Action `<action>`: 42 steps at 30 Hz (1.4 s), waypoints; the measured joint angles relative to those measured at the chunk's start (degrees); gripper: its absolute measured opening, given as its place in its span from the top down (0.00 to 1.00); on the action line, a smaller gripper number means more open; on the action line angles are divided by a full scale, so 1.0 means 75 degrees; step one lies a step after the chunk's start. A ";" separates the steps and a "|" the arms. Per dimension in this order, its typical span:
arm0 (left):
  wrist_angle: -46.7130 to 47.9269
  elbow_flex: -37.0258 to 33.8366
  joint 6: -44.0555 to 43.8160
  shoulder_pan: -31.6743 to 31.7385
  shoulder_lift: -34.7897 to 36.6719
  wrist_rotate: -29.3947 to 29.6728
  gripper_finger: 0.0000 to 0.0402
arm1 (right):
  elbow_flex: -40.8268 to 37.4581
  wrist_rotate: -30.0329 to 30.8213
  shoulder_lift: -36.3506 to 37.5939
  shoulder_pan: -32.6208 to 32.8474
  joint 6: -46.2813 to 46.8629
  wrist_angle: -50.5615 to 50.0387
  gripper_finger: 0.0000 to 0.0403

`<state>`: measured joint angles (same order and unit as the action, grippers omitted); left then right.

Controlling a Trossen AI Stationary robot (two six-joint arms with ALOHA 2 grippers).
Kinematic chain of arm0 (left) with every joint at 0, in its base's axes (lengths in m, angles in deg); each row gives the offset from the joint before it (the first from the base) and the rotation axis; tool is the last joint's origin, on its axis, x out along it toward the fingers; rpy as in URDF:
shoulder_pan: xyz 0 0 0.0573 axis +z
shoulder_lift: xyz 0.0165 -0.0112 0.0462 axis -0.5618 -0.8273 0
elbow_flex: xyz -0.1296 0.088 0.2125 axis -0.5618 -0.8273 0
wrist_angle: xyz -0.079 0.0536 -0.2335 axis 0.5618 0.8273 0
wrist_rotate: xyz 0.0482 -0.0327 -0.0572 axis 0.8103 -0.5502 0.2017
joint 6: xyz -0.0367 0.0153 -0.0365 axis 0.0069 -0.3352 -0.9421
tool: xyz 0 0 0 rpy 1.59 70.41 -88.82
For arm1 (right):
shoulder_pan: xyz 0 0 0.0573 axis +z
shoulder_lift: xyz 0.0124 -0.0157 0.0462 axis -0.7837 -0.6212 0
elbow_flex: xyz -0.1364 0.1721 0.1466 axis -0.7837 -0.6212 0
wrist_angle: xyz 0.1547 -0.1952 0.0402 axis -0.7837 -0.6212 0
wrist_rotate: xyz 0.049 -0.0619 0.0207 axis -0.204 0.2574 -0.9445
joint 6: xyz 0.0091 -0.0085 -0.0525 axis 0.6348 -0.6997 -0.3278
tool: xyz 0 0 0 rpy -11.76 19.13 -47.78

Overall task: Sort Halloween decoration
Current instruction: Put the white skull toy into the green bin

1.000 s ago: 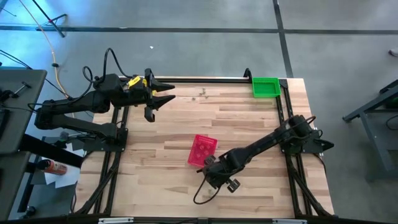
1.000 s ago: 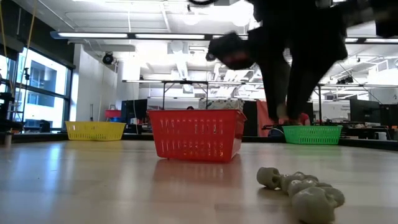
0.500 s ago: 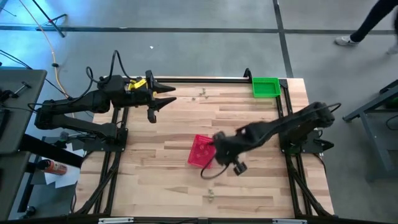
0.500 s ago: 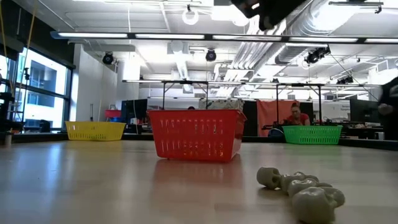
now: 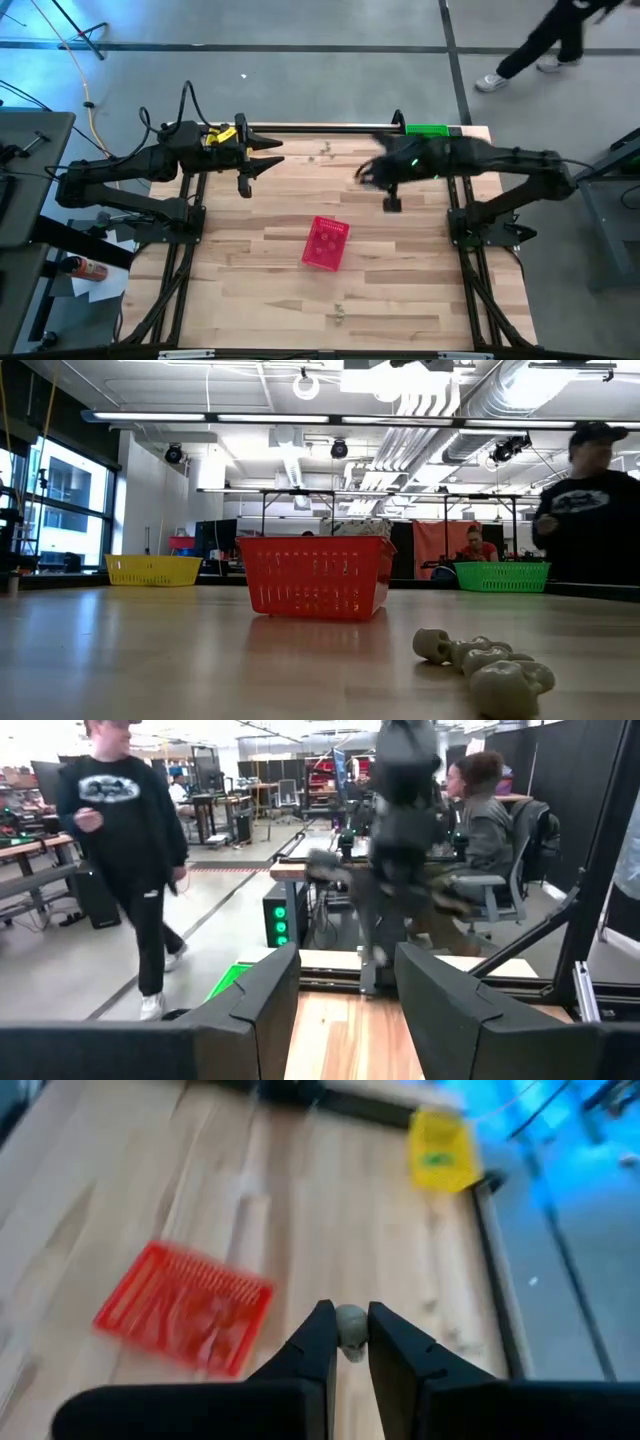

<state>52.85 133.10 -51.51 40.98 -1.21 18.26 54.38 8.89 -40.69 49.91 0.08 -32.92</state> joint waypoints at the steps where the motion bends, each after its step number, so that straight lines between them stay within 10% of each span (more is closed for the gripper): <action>1: 0.0008 0.0000 0.0005 -0.0003 -0.0021 0.0000 0.62 | 0.0000 -0.0076 0.0128 -0.0150 -0.0013 0.0195 0.91; 23: -0.1114 -0.0003 0.1355 0.0362 -0.0871 0.0026 0.62 | 0.0009 -0.2729 -0.0795 -0.1980 0.0421 0.5335 0.91; 42: -0.1798 0.0000 -0.0002 0.1300 -0.1410 -0.0643 0.62 | 0.0006 -0.2982 -0.0824 -0.1977 0.0326 0.4993 0.91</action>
<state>39.37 133.10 -51.53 50.73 -11.78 13.44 54.43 -13.47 -46.88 35.09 2.52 4.53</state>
